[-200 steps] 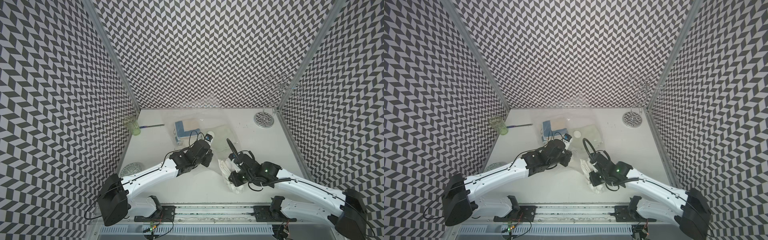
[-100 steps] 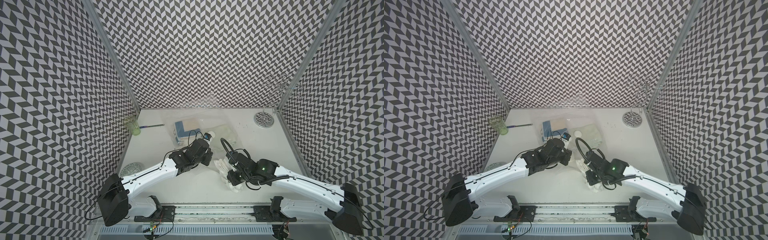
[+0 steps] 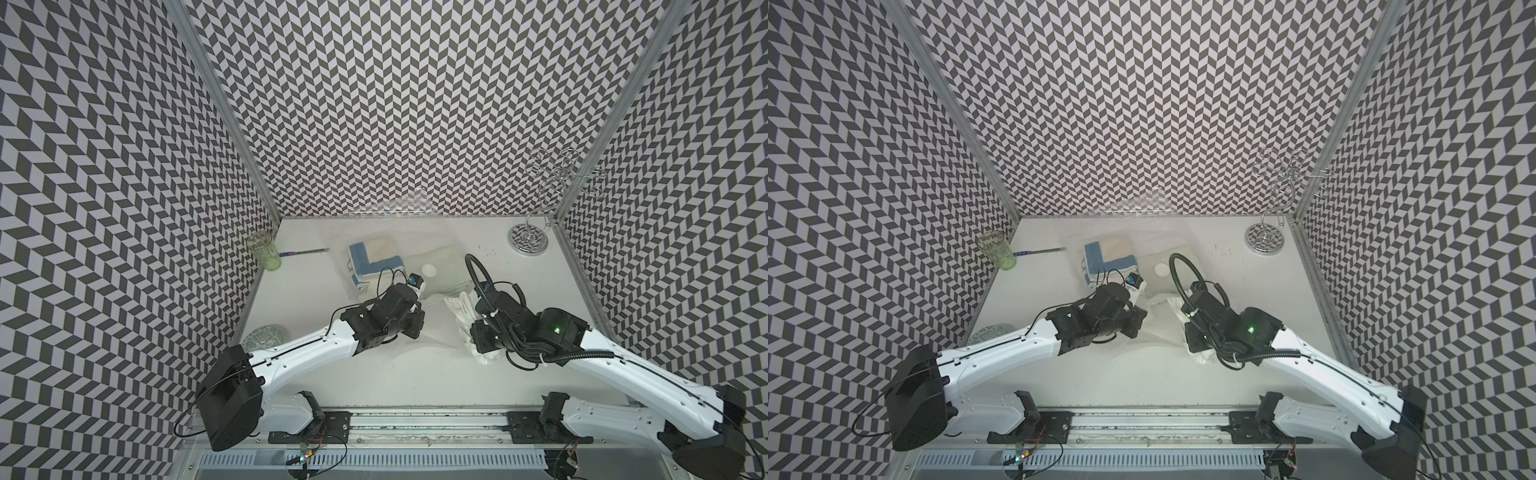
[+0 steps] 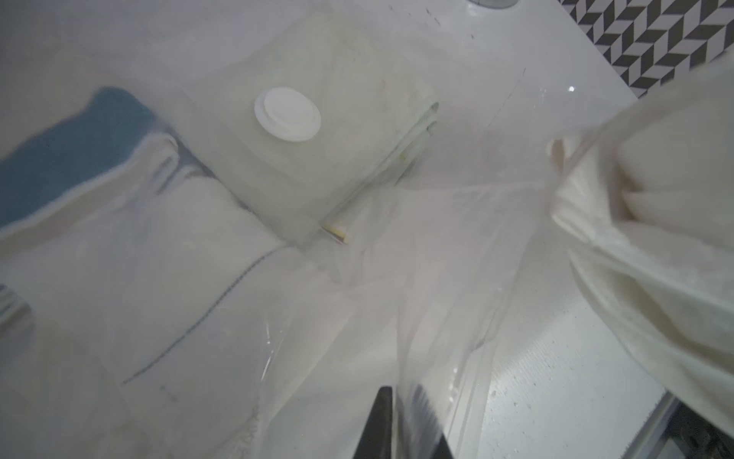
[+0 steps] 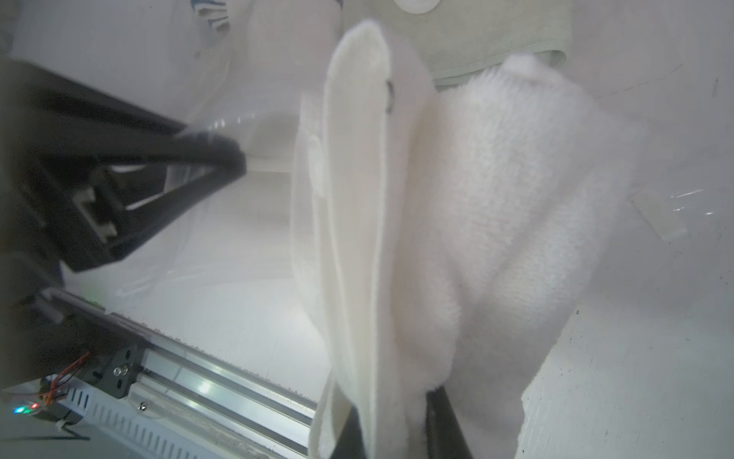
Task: Place the folded towel into the vacuum bag
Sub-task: Open the vacuum bag at the center of the board.
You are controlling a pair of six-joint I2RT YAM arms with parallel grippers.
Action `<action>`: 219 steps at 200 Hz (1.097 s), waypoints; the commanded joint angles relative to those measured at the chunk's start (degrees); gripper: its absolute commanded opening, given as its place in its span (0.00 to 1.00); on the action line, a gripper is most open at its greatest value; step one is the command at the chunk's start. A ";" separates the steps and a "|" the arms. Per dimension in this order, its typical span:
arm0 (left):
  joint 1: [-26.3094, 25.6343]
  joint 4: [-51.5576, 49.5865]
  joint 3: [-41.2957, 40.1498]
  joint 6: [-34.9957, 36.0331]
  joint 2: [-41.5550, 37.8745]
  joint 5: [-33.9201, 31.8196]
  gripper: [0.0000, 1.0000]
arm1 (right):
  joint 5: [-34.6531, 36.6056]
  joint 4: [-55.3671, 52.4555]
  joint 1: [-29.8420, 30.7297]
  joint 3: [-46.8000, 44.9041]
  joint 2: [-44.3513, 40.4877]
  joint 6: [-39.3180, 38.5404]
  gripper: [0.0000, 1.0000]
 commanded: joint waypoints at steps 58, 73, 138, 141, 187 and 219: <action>-4.69 -1.17 7.54 2.39 8.58 -2.07 0.41 | -4.30 6.49 -7.64 -2.10 -3.49 -3.18 0.00; -5.21 -1.70 9.11 4.03 11.24 -2.27 0.42 | -5.04 7.04 -8.64 -2.03 -3.64 -3.90 0.00; -5.20 -4.03 15.48 9.75 17.35 -5.76 0.31 | -6.33 8.30 -9.93 -4.01 -3.85 -5.27 0.00; -5.11 -4.04 15.75 9.90 17.33 -5.81 0.30 | -6.29 8.23 -9.93 -4.01 -3.89 -5.36 0.00; -1.83 -1.88 18.03 8.83 14.71 0.20 0.00 | -7.18 6.25 -9.85 -6.90 -2.04 -7.43 0.00; 0.19 -0.37 18.13 6.04 9.99 2.49 0.00 | -5.35 5.66 -5.60 -9.52 -2.86 -4.37 0.00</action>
